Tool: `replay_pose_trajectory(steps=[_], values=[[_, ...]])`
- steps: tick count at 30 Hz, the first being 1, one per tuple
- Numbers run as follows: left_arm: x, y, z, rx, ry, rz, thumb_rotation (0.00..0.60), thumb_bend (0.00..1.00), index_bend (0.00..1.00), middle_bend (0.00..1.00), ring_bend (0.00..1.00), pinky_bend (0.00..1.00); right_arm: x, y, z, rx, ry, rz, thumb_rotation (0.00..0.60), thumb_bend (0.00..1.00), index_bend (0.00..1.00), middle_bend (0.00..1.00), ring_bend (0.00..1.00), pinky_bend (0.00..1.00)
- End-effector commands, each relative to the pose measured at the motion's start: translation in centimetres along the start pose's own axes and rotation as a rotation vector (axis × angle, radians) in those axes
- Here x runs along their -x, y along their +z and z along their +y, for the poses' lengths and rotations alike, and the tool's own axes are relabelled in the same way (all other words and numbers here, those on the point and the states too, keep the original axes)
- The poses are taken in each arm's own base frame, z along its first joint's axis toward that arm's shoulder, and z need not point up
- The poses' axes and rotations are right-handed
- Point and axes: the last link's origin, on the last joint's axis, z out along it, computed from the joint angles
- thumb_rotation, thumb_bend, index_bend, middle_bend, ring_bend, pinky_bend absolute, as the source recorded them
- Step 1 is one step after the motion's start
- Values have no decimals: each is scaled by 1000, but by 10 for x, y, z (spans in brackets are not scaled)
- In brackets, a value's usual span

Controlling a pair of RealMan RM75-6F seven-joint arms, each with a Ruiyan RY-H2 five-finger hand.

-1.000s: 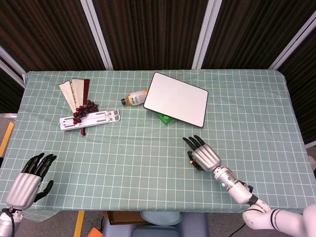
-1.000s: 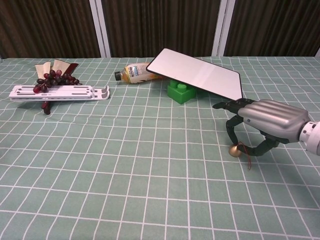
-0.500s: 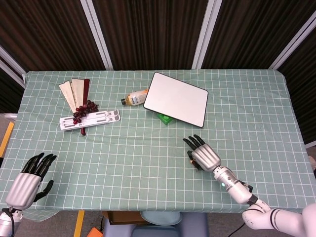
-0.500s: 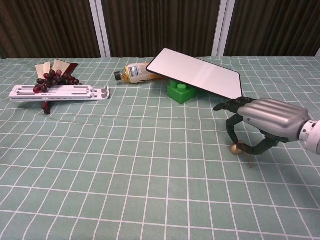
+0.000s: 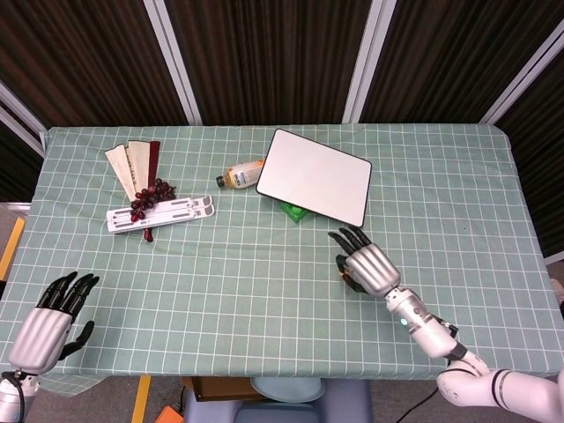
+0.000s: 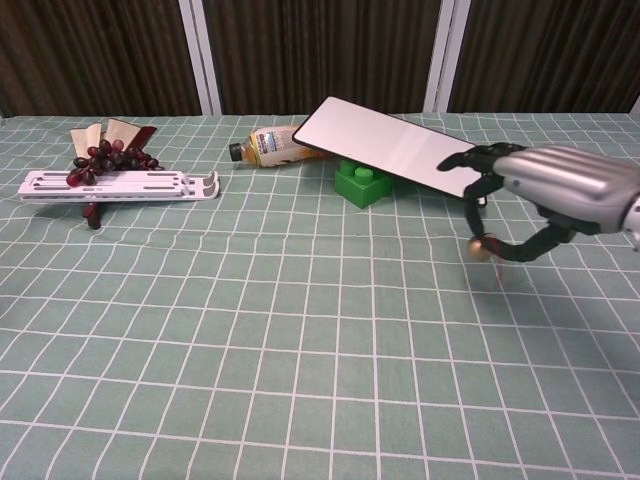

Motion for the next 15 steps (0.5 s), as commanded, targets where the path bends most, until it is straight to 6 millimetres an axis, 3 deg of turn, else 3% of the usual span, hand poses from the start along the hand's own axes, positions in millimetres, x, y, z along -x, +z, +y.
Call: replay_pose_trajectory(steps=[1,3,8,13,15], values=[[1,-1,-1,-5,-1,-10,600,428,37,83,37,128,-5,-39,29,78,-34,-4,600,606,783,176,0,0],[1,0,-2,-12,-2,-11,600,428,37,83,37,128,-7,-35,28,73,18,-7,600,605,783,178,0,0],[2,1,5,16,3,-3,600,428,37,83,37,128,-5,1,2,24,163,-9,600,605,783,179,0,0],[3,0,1,2,1,-19,600,428,37,83,37,128,4,-26,17,53,119,-24,600,605,783,180,0,0],[3,0,-1,-10,-3,-19,600,428,37,83,37,128,5,-27,13,42,149,-28,600,605,783,179,0,0]])
